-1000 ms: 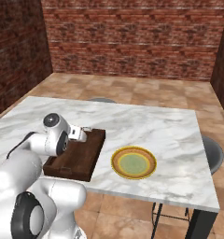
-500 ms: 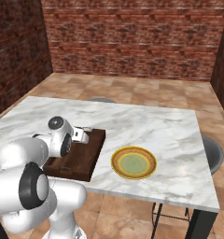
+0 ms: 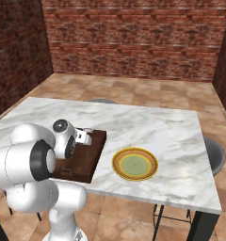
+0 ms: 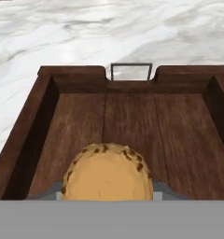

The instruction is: Move the dessert items from the plates to the tray.

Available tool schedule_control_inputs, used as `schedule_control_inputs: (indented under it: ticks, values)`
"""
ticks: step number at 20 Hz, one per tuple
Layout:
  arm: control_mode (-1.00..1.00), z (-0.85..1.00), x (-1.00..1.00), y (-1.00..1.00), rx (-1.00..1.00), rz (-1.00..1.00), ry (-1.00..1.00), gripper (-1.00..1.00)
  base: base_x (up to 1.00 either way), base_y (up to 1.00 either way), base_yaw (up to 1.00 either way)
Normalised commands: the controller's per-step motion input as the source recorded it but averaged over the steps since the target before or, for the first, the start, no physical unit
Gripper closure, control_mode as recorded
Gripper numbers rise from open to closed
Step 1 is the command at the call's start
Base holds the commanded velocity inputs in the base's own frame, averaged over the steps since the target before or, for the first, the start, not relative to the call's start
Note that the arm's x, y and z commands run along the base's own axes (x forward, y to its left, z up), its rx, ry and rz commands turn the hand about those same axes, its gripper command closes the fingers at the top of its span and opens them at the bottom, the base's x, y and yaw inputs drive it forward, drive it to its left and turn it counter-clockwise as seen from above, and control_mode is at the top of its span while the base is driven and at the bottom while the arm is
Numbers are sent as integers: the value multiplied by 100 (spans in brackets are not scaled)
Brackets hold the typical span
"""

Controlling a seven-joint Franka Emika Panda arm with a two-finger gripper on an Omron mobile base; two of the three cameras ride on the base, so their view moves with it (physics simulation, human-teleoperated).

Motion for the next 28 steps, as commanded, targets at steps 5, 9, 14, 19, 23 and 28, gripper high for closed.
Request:
schedule_control_inputs:
  ticks: [5, 9, 14, 19, 23, 28]
  values:
    - [-100, -17, 25, 0, 0, 0, 0, 100, 0, 0, 0]
    - [-100, -19, 23, 0, 0, 0, 0, 100, 0, 0, 0]
    - [-100, -19, 19, 0, 0, 0, 0, 100, 0, 0, 0]
    - [-100, -14, 22, 0, 0, 0, 0, 100, 0, 0, 0]
    - [-100, -11, 23, 1, 0, 0, 0, -100, 0, 0, 0]
    - [-100, -10, 10, 0, 0, 0, 0, -100, 0, 0, 0]
